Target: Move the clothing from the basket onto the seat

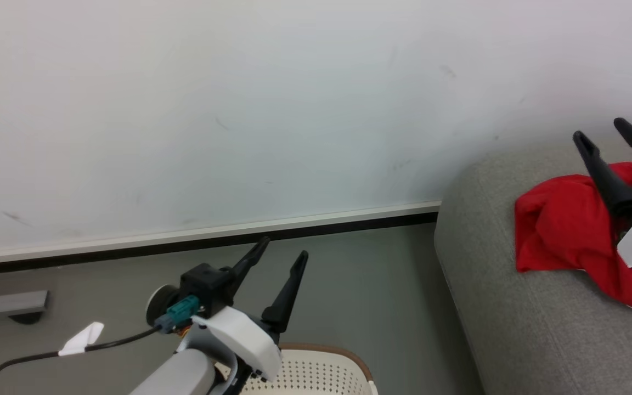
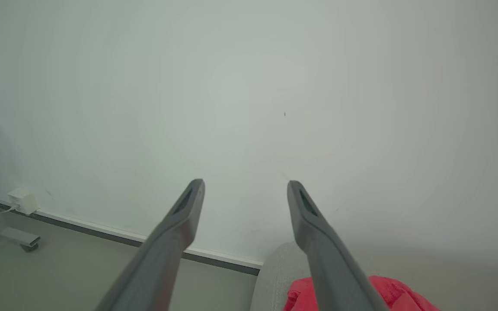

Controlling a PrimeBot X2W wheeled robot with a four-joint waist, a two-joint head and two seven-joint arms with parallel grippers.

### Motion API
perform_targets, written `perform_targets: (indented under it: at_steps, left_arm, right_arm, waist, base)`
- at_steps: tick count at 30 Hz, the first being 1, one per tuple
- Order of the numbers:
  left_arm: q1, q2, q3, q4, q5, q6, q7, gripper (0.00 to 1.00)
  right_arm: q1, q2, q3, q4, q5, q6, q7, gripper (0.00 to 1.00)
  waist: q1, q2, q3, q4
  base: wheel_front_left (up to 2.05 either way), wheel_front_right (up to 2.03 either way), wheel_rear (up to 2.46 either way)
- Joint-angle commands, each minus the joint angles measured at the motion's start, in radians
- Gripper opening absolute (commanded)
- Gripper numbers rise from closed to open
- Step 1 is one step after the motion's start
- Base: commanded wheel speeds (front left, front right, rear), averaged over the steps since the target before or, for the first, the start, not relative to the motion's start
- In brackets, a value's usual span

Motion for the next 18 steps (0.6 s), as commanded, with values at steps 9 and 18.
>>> perform_targets:
  at_steps: [9,18]
  left_arm:
    - [0.097,0.047,0.103,-0.010,-0.045,0.045,-0.020,1.00]
    - [0.242,0.067,0.321,-0.063,-0.085,0.100,-0.020,1.00]
  right_arm:
    - [0.221,0.142,-0.085,-0.031,-0.094,-0.002,-0.174,1.00]
    - [0.444,0.303,-0.212,-0.017,-0.212,-0.002,-0.272,1.00]
  waist:
    - [0.0002,-0.0001,-0.040,0.100]
    - [0.0002,-0.0001,-0.053,0.142]
  base:
    - [0.00,0.00,0.00]
    - [0.00,0.00,0.00]
